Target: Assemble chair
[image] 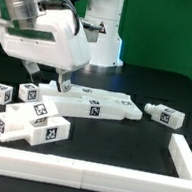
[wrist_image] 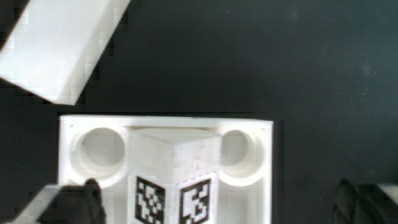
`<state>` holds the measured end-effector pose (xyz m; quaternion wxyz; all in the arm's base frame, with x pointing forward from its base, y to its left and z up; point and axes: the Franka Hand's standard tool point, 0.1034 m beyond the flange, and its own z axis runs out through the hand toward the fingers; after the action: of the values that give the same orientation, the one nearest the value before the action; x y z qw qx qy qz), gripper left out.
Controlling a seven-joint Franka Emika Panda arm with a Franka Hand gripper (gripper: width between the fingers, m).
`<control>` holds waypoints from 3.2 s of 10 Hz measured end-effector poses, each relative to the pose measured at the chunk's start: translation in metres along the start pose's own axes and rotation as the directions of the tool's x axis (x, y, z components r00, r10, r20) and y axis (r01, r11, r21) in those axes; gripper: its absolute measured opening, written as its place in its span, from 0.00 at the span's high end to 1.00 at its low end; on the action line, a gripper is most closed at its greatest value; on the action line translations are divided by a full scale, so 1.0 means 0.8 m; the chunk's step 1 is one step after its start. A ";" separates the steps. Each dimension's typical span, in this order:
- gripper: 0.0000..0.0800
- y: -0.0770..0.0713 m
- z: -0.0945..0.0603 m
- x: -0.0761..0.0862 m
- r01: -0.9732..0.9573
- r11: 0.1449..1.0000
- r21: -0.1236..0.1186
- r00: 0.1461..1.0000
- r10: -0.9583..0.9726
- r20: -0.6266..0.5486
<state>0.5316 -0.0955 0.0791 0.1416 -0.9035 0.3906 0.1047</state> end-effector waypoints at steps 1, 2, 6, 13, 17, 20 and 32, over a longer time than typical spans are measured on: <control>0.19 0.002 0.002 0.004 0.009 1.000 -0.013 1.000 -0.009 -0.001; 0.19 0.002 0.008 0.021 0.037 0.998 -0.056 0.999 -0.038 -0.014; 0.19 0.003 0.027 0.046 0.040 0.996 -0.084 0.998 -0.043 -0.043; 0.22 0.026 0.053 0.046 0.029 0.993 -0.110 0.998 -0.035 -0.046; 0.51 0.026 0.052 0.046 0.029 0.994 -0.110 0.998 -0.034 -0.047; 0.51 0.001 0.018 0.039 -0.033 0.996 -0.082 0.999 0.033 -0.012; 0.51 -0.071 0.048 -0.125 -0.923 0.377 -0.078 0.381 0.924 -0.029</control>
Offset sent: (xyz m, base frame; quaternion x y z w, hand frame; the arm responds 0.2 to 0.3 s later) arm 0.0204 -0.0115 -0.0197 -0.0271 0.0186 -0.0128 0.9994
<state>0.5028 0.0224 0.0832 0.0264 -0.5372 0.8213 0.1902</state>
